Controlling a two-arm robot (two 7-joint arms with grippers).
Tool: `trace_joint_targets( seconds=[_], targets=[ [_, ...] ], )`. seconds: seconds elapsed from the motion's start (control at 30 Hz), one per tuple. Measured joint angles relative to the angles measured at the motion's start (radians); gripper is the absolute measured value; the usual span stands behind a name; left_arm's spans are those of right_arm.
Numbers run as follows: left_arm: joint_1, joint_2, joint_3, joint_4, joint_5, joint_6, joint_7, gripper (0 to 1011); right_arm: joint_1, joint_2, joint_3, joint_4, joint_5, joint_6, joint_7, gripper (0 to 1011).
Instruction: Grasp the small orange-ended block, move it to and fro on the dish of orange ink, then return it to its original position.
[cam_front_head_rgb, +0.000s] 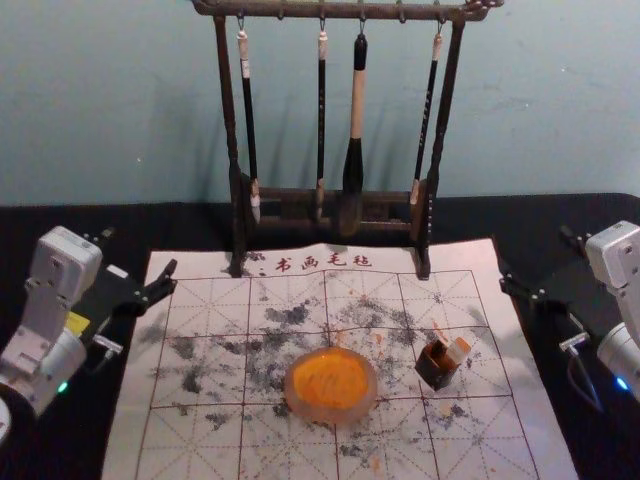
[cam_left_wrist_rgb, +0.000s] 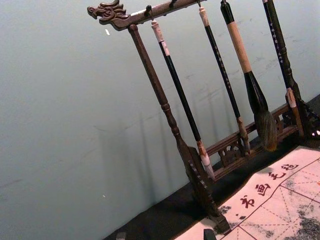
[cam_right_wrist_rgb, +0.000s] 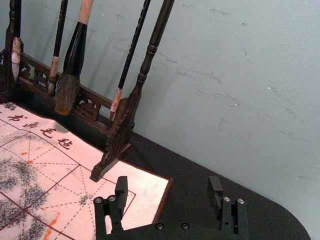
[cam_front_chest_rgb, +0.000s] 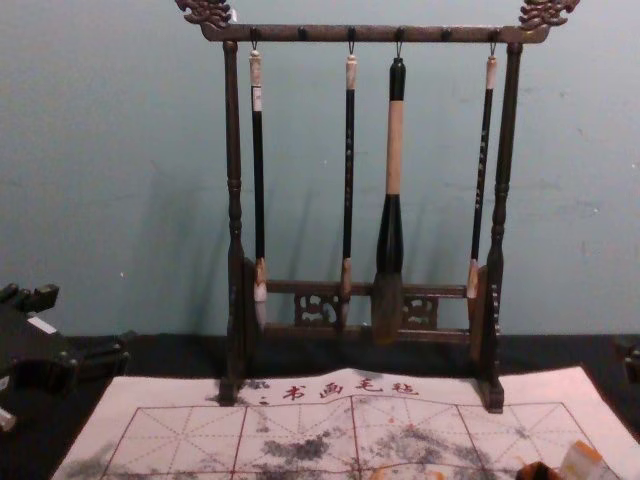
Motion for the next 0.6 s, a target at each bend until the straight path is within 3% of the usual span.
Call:
trace_joint_targets(
  seconds=[0.6],
  targets=[
    [0.000,0.000,0.000,0.000,0.000,0.000,0.000,1001,0.000,0.000,0.000,0.000,0.000,0.000,0.000,1002]
  ],
)
